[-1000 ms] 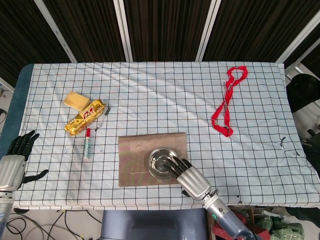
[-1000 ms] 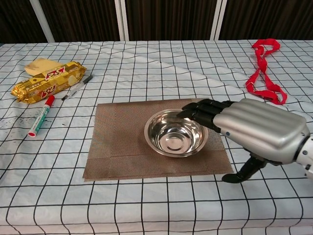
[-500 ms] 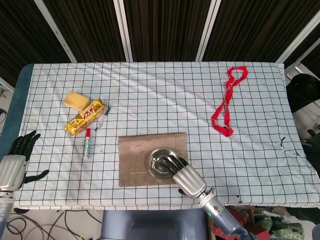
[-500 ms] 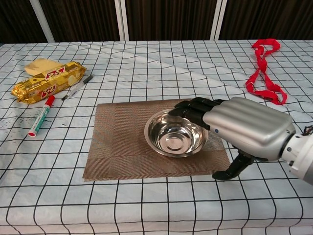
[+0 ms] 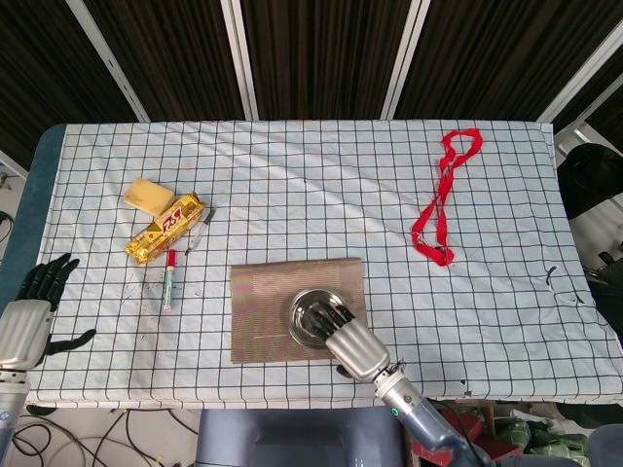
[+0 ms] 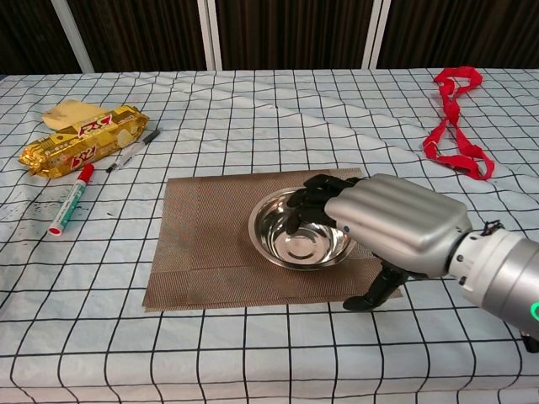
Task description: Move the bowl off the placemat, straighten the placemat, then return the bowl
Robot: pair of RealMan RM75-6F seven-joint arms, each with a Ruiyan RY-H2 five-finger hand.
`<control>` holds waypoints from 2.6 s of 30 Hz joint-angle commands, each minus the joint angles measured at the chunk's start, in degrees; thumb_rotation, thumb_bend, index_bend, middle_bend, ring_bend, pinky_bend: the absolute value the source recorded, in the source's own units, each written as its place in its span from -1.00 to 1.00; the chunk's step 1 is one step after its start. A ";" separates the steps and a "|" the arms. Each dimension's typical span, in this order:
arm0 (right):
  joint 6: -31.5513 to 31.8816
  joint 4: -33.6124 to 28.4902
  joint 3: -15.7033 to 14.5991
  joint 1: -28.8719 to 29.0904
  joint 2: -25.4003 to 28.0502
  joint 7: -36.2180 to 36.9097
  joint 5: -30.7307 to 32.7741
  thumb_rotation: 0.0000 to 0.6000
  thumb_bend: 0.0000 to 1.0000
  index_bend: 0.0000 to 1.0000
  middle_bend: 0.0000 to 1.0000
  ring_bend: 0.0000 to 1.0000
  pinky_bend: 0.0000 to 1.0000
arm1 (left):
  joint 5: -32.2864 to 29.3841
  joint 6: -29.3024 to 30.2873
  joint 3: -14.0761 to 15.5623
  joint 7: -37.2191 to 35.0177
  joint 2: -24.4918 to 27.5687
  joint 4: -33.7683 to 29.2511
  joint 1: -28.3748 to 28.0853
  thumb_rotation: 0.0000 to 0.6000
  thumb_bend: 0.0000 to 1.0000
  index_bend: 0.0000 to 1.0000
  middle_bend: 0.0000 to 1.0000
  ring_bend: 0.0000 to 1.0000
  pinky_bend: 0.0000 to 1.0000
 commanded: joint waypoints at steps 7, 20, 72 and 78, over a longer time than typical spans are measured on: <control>-0.81 4.37 1.07 1.45 -3.54 1.52 1.67 1.00 -0.60 -0.18 -0.72 -0.89 -0.63 | -0.13 -0.11 -0.12 -0.47 0.18 -0.15 -0.09 1.00 -0.97 -1.00 -1.00 -1.00 -1.00; -1.12 9.13 2.29 2.96 -6.98 1.85 3.89 1.00 -0.27 0.09 -0.67 -0.87 -0.61 | -0.06 -0.21 -0.09 -0.89 0.32 -0.28 -0.18 1.00 -0.97 -1.00 -1.00 -1.00 -1.00; 13.42 1.46 -3.22 -7.43 13.76 1.37 2.47 1.00 -0.75 -0.59 -0.90 -0.95 -0.63 | 2.15 1.02 1.20 -0.19 -0.32 -0.36 0.41 1.00 -0.97 -1.00 -1.00 -1.00 -1.00; 14.19 -3.22 -4.91 -6.89 14.19 2.40 -3.85 1.00 -0.84 -0.51 -0.78 -0.86 -0.61 | 2.59 1.33 1.27 -0.43 -0.40 -0.18 0.45 1.00 -0.97 -1.00 -1.00 -1.00 -1.00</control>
